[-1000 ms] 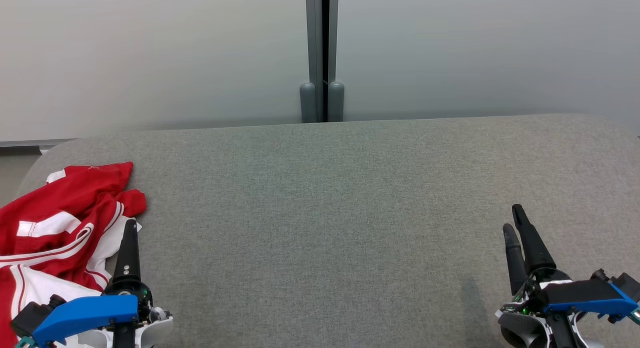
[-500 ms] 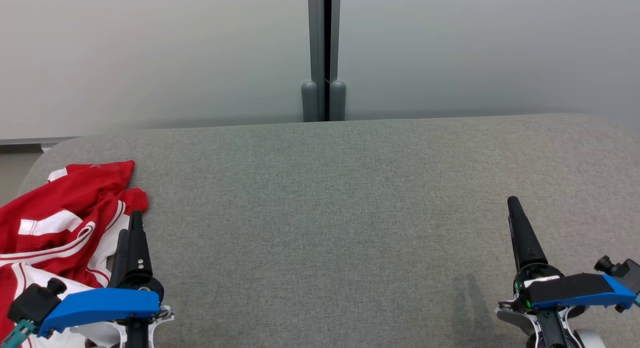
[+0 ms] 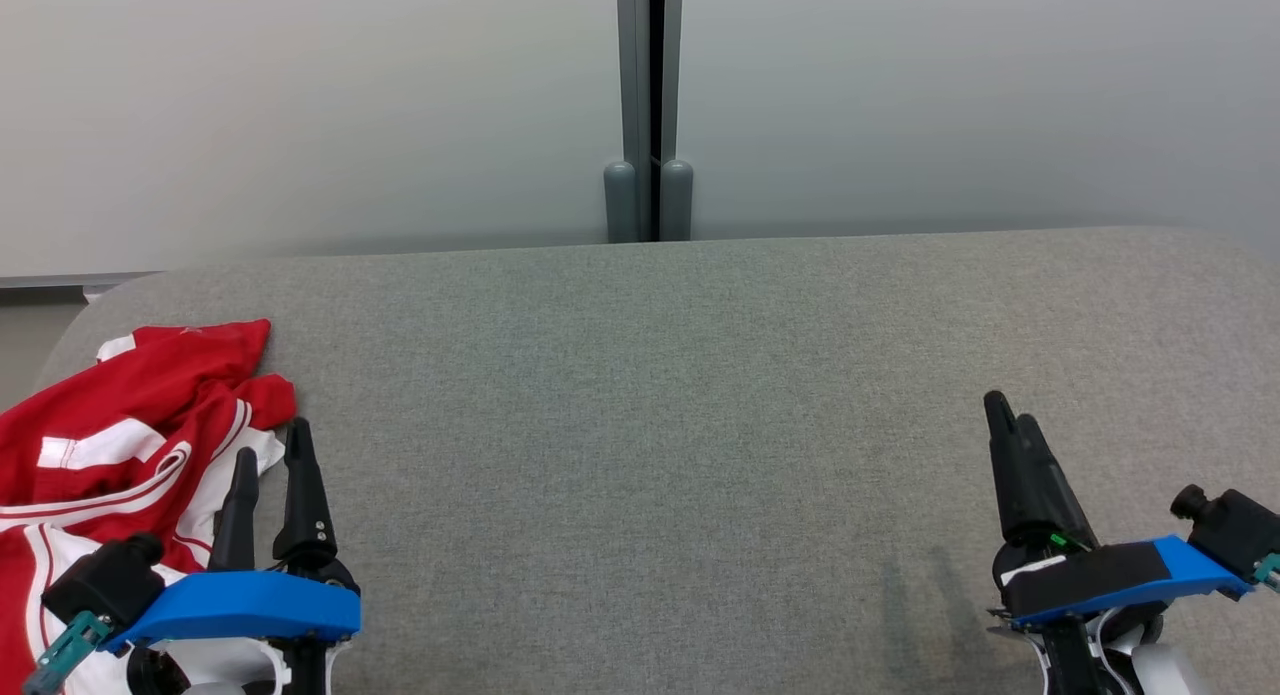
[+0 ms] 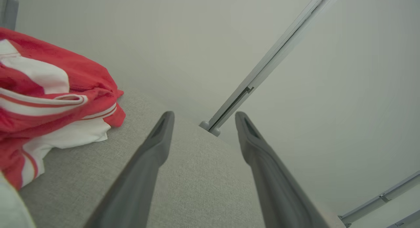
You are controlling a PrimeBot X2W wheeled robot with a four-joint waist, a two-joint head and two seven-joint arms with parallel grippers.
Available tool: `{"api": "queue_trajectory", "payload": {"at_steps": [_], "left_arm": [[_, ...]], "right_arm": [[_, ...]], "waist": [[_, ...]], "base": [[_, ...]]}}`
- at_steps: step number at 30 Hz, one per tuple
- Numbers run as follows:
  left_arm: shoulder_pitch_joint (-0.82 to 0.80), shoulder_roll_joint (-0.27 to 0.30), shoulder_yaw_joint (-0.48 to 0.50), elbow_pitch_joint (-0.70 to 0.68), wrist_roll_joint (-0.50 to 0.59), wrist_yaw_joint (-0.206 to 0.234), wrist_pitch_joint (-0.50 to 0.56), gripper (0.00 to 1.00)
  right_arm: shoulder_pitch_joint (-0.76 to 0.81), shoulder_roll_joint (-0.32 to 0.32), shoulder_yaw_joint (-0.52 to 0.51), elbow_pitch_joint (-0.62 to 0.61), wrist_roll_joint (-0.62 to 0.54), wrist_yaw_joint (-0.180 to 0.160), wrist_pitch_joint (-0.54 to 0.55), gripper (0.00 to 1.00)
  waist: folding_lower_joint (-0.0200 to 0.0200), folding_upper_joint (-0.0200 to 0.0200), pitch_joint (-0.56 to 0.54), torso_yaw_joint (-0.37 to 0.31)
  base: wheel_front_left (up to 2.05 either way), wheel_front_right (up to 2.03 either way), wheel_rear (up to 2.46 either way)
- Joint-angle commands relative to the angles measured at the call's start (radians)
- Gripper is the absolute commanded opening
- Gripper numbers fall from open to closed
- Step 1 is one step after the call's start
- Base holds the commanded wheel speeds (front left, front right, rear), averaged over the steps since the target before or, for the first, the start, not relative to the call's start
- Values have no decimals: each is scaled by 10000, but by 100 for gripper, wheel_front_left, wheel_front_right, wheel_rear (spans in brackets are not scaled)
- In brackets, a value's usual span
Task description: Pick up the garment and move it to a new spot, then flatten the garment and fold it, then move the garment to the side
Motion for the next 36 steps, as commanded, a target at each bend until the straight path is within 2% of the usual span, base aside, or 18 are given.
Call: {"api": "queue_trajectory", "payload": {"at_steps": [1, 6, 16, 36], "left_arm": [[-224, 99, -24, -47, 472, 121, -113, 100], [-208, 115, -112, 116, 1256, 397, -254, 100], [-182, 249, -425, 324, 2437, 488, -530, 100], [-166, 376, -706, 531, 4255, 650, -1009, 100]], "right_arm": [[-295, -84, 33, -36, -550, 19, -112, 100], [-363, -26, 96, 239, -1771, 20, -250, 100], [-505, 126, 44, 730, -3424, 21, -534, 100], [-627, 192, 173, 1105, -5556, 23, -1010, 100]], "waist": [[-1, 0, -2, -1], [-1, 0, -29, 4], [-1, 0, -75, 18], [-1, 0, -162, 66]], "base": [[0, 0, 0], [0, 0, 0], [0, 0, 0], [0, 0, 0]]}}
